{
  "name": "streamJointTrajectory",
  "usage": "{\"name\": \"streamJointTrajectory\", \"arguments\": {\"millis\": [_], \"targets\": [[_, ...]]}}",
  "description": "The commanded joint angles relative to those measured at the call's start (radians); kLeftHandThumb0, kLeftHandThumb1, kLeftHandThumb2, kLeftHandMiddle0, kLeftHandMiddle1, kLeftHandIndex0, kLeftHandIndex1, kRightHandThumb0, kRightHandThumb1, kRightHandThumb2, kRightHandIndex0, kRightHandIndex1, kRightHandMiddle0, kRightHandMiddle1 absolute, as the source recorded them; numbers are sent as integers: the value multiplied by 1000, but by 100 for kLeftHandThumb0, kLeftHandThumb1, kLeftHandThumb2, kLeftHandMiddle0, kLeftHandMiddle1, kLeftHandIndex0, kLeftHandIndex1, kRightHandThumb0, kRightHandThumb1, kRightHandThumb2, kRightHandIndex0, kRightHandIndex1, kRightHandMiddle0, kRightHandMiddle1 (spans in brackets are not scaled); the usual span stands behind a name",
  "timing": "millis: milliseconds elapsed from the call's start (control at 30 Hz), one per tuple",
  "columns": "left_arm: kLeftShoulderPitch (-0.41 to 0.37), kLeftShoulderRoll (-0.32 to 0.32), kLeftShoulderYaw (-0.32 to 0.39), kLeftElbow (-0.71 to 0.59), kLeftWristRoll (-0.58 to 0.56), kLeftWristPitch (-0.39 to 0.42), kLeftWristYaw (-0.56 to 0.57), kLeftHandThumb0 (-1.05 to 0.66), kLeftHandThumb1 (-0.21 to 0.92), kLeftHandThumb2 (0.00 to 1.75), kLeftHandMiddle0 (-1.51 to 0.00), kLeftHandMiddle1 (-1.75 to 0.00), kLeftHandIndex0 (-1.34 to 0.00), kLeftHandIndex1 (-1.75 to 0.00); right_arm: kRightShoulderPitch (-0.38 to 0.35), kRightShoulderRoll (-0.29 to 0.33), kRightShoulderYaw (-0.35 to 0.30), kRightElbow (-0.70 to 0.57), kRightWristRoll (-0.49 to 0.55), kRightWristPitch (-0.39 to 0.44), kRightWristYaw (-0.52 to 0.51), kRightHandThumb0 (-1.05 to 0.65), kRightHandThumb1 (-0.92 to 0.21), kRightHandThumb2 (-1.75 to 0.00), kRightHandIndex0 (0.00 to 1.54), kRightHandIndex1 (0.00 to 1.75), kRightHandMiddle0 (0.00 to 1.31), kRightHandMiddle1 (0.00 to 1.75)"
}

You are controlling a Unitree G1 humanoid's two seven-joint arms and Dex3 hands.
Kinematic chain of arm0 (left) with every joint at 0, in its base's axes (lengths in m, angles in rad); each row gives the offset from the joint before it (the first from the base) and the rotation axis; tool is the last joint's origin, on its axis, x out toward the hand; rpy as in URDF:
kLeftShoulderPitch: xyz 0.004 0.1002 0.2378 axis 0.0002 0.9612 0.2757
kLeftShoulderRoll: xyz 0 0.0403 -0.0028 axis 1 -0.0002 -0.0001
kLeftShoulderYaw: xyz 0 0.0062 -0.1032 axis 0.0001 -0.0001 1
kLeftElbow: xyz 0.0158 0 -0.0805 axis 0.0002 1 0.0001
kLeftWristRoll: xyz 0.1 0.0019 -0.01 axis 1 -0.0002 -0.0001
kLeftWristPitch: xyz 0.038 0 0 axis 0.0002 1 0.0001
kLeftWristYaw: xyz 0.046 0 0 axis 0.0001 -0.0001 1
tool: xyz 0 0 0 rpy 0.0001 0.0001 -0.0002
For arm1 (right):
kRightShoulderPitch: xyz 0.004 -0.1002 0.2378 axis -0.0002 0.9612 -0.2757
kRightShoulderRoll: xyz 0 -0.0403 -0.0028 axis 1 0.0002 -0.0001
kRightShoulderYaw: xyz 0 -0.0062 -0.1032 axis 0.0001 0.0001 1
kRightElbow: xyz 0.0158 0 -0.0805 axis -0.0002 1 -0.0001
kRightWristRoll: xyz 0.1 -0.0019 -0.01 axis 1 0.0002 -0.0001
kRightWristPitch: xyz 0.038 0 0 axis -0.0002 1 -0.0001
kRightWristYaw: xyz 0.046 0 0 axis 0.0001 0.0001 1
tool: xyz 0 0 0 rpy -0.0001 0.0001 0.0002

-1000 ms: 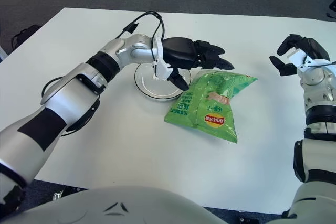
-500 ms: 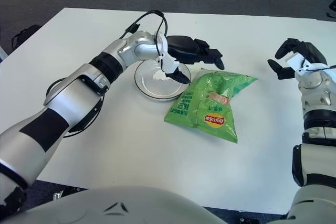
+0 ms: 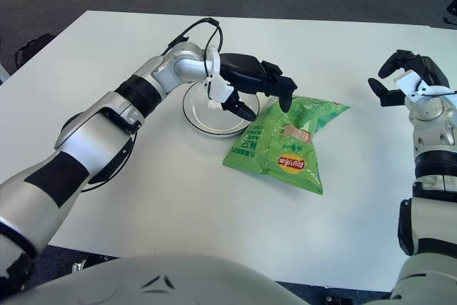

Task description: Put the snack into the plate.

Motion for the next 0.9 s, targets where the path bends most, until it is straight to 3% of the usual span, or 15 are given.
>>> {"name": "streamJointTrajectory", "arguments": {"millis": [0, 233, 467, 633, 867], "targets": [[17, 28, 13, -16, -41, -25, -43, -9, 56, 134, -15, -85, -2, -115, 11, -11, -5, -2, -2, -6, -6, -48, -33, -130, 122, 175, 61, 175], [33, 63, 2, 1, -88, -137, -99, -45, 86, 105, -15, -46, 0, -78, 10, -16, 4, -2, -23, -26, -32, -48, -32, -131, 122, 175, 61, 175], [16, 54, -8, 63, -65, -304, -64, -59, 92, 104, -7, -26, 0, -47, 13, -13, -6, -9, -5, -25, -17, -48, -32, -131, 124, 175, 62, 175], [6, 62, -14, 90, -8, -412, -24, -60, 92, 103, -5, -21, 0, -44, 14, -14, -5, -13, -5, -18, -12, -48, -31, -132, 125, 175, 62, 175], [-9, 75, -52, 109, 9, -404, -49, -53, 92, 96, -4, -16, 0, -56, 21, -14, -10, -30, -5, -19, -13, -48, -32, -131, 123, 175, 62, 175]]}}
